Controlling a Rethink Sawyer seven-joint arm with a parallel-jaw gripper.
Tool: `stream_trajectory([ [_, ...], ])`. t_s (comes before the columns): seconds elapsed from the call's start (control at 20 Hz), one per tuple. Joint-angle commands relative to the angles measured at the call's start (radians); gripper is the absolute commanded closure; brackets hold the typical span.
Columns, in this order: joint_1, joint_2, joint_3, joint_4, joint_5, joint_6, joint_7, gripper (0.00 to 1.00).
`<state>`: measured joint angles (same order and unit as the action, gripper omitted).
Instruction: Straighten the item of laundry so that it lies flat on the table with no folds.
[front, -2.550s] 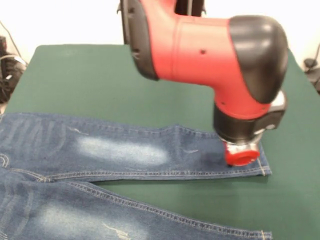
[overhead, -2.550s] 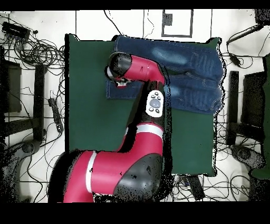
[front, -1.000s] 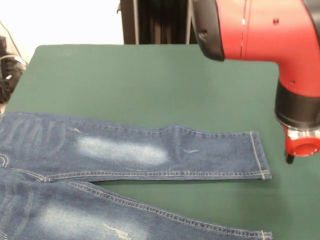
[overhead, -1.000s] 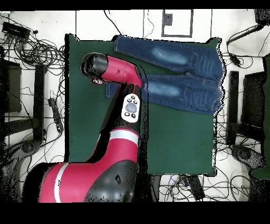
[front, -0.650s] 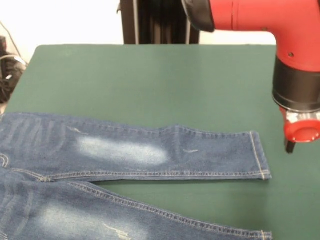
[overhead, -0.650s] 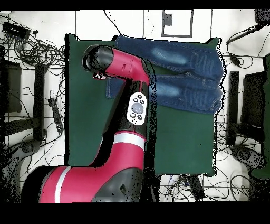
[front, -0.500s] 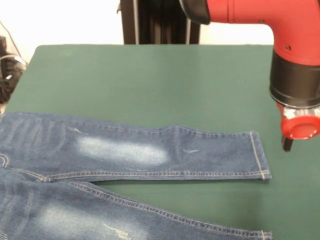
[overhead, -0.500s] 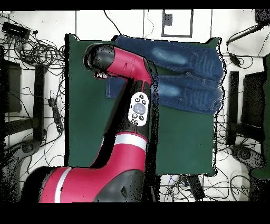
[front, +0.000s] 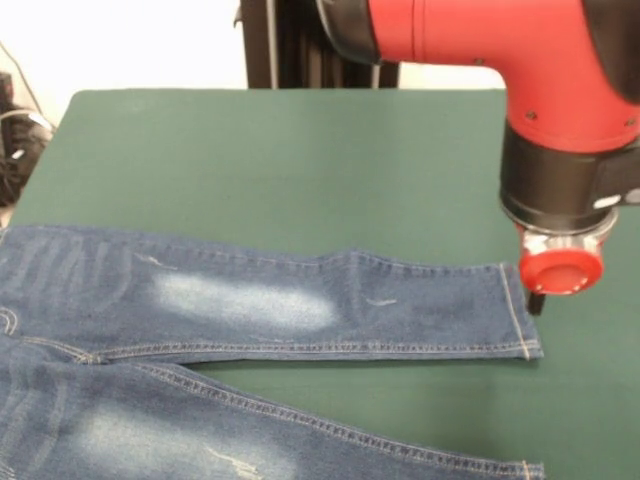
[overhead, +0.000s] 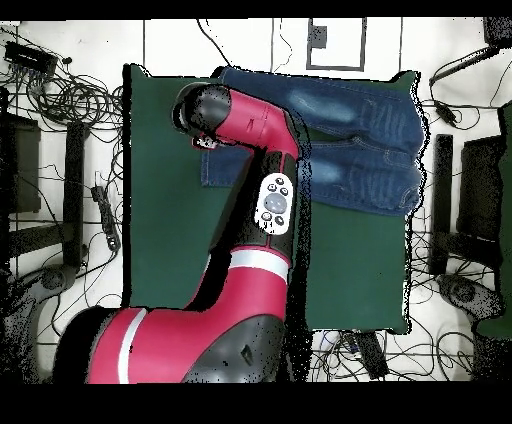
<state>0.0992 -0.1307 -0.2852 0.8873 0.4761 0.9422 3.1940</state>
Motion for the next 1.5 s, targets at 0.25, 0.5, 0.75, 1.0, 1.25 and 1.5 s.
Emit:
stream_trajectory([
  [0.25, 0.037, 0.145, -0.057, 0.006, -0.041, 0.054, 0.232, 1.00],
  [0.5, 0.050, 0.162, -0.081, -0.009, -0.018, 0.072, 0.273, 1.00],
  [0.75, 0.084, 0.204, -0.150, -0.075, 0.071, 0.185, 0.543, 1.00],
  [1.0, 0.109, 0.207, -0.198, -0.075, 0.149, 0.258, 0.721, 1.00],
  [1.25, 0.123, 0.224, -0.188, -0.094, 0.192, 0.236, 0.774, 1.00],
  [1.5, 0.117, 0.241, -0.159, -0.087, 0.179, 0.173, 0.727, 1.00],
])
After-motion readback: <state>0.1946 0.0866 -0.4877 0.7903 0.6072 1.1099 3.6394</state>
